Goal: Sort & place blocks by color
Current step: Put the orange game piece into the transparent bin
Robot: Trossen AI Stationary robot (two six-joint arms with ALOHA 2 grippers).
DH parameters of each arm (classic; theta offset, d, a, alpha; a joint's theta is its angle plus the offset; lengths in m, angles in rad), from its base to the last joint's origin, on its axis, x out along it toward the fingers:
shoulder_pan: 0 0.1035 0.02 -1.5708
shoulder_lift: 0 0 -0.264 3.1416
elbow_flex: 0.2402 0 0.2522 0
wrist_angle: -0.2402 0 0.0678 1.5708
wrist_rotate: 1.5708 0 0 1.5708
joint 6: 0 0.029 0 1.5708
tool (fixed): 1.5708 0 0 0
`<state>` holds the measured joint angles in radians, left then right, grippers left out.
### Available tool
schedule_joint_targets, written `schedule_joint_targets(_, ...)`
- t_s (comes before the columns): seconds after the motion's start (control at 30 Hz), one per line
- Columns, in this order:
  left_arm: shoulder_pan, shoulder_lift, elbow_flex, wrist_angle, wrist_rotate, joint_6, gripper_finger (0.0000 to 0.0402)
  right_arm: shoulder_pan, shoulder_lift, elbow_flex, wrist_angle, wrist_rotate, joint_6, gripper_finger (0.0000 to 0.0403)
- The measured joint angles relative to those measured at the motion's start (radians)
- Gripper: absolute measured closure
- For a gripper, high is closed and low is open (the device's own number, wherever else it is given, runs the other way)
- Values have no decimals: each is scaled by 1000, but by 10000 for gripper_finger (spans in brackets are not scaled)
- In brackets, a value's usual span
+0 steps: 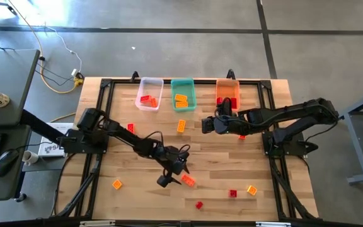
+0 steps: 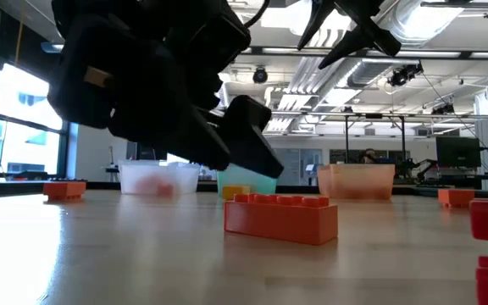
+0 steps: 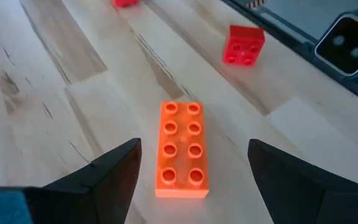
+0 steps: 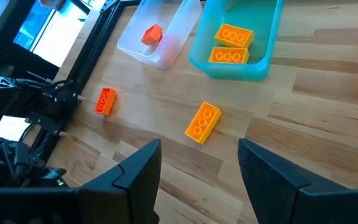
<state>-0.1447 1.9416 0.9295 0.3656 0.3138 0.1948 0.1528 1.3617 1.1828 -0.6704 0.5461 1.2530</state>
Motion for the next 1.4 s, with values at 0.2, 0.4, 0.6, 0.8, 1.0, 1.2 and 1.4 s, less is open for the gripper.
schedule_joint_targets(0.2,-2,39,26,-1,-9,0,119,0,0,0,0,0,3,203)
schedule_joint_targets(0.4,-2,68,47,-3,-17,0,119,0,0,0,-3,-4,4,203)
schedule_joint_targets(0.6,-2,76,48,-15,-53,2,119,0,1,0,-3,-4,5,203)
schedule_joint_targets(0.8,-2,76,48,-41,-56,18,119,0,1,0,-3,-4,6,203)
schedule_joint_targets(1.0,-4,76,48,-50,-56,18,126,0,1,0,-3,-3,6,203)
schedule_joint_targets(1.2,-6,75,48,-49,-43,18,168,0,1,0,-3,-3,7,203)
schedule_joint_targets(1.4,-8,75,48,-48,-29,18,219,0,1,0,-3,-3,8,203)
